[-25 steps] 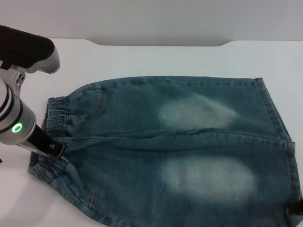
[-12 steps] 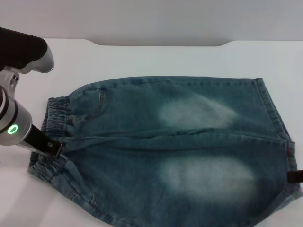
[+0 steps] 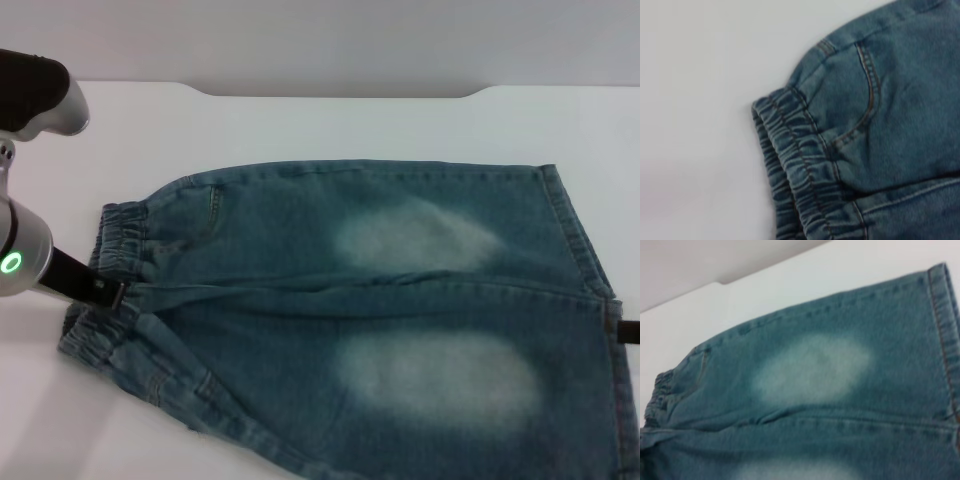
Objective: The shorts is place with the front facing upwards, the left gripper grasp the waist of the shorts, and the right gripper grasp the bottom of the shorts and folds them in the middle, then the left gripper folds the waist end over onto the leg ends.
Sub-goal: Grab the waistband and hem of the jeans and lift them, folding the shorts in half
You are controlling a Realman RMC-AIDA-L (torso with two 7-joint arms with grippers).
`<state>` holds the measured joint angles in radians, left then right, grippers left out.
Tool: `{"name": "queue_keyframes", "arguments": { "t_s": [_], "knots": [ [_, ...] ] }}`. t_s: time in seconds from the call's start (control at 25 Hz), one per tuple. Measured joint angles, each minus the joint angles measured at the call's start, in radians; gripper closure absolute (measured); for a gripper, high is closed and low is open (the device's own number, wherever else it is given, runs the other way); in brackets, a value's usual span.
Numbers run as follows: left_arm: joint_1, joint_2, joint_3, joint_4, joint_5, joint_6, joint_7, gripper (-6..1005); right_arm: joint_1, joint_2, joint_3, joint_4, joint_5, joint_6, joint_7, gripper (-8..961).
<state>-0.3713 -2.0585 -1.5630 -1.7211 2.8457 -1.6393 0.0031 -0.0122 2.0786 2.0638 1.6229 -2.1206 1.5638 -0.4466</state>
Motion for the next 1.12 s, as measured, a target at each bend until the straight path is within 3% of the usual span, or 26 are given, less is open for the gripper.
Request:
{"name": "queue_keyframes", "arguments": {
  "t_s": [0.44,0.8,1.12],
  "knots": [
    [0.024,0.000,-0.011,-0.002,-0.015,0.080,0.000,958,0.004,-0.001,-0.013,-0.038,0.040,-0.060,-0.057,948],
    [0.005,0.000,-0.012,0.001,-0.016,0.069,0.001,957,0.066,-0.006,-0.017,0.005,-0.133,0.080,0.000,928],
    [-0.011,0.000,-0.012,-0.004,-0.016,0.051,0.001,957,0.088,-0.009,-0.016,0.077,-0.211,0.158,0.045,723]
  ]
}}
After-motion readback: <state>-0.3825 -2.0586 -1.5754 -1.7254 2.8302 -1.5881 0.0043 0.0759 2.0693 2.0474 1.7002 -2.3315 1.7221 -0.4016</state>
